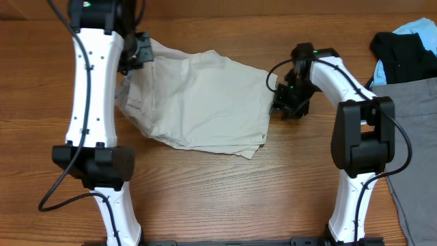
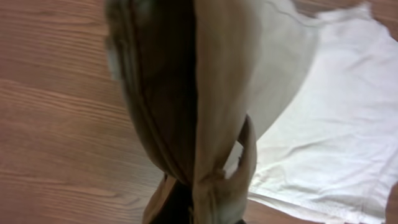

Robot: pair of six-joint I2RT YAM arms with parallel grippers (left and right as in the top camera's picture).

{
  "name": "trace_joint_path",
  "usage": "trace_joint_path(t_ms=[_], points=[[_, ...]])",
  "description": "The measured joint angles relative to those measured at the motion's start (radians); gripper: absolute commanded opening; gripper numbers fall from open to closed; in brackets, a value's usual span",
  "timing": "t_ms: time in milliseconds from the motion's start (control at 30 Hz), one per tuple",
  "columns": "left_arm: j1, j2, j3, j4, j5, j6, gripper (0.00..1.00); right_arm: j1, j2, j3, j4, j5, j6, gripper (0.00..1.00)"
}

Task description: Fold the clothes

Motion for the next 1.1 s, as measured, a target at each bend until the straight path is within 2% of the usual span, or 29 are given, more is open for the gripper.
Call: trace_joint_path(t_ms=[300, 567, 800, 1100], points=[[0.1, 0.0, 0.0, 0.0, -0.008, 0.032, 0.04, 0.095, 0.0, -0.002, 0.082, -0.006, 0.043, 0.47], [0.098, 0.0, 0.0, 0.001, -0.007, 0.037, 0.04, 0.166, 0.0, -0.002, 0.143, -0.006, 0.085, 0.47], [0.001, 0.0, 0.0, 0.043, 0.098, 0.006, 0.04, 0.209, 0.0, -0.002, 0.171, -0.006, 0.119, 0.47], [-0.189, 0.0, 0.0, 0.098, 0.133, -0.079, 0.04, 0.209, 0.001, -0.002, 0.18, -0.007, 0.126, 0.47]])
